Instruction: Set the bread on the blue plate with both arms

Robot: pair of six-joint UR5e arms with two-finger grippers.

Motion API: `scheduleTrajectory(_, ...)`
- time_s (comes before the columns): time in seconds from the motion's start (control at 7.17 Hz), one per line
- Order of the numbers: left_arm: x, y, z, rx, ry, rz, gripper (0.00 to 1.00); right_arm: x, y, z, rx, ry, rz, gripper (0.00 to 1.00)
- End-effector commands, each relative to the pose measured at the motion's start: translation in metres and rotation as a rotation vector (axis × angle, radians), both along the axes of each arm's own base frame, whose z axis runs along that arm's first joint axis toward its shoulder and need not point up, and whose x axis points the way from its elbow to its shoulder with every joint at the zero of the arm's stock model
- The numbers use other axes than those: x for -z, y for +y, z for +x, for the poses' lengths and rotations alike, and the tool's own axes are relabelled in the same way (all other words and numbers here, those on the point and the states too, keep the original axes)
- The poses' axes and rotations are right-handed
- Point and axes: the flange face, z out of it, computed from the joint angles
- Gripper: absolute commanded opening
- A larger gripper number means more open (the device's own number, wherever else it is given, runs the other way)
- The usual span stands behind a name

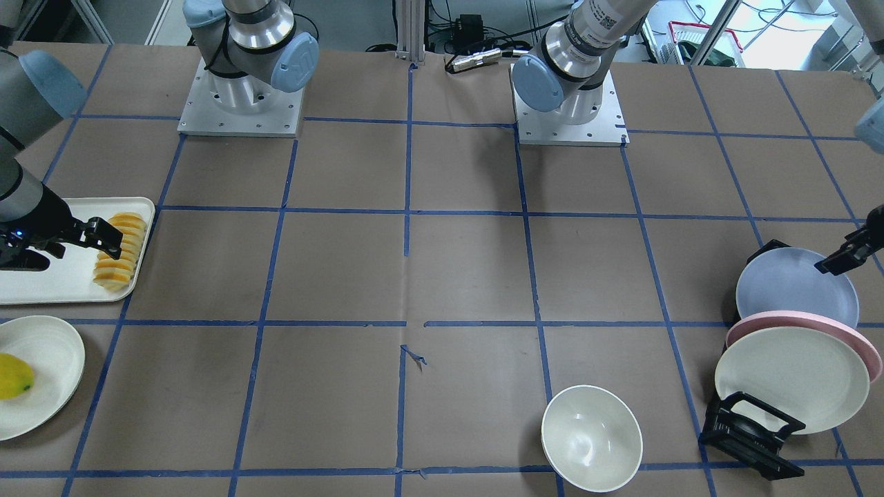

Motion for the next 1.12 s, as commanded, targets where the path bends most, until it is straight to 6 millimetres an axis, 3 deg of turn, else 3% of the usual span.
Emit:
scheduleTrajectory(0.0,0.012,-0.002,0.002,0.0,0.015,0.012,0.73,0.026,-0.002,-0.002,0.003,-0.021,0.042,1.0)
scheduleTrajectory(0.14,0.015,-0.002,0.003,0.0,0.018,0.015,0.63,0.028,-0.001,-0.002,0.0,-0.025,0.048,1.0)
scheduleTrajectory(0.56,0.024,-0.005,0.006,0.0,0.018,0.012,0.56,0.037,0.007,0.001,0.008,-0.039,0.073,0.96)
scheduleTrajectory(0.84,0.025,-0.004,0.006,0.004,0.016,0.019,0.15,0.038,0.008,0.0,0.013,-0.038,0.072,0.92)
scheduleTrajectory(0.98,0.021,-0.004,0.005,0.012,0.014,0.017,0.03,0.038,0.008,-0.001,0.015,-0.04,0.074,0.8)
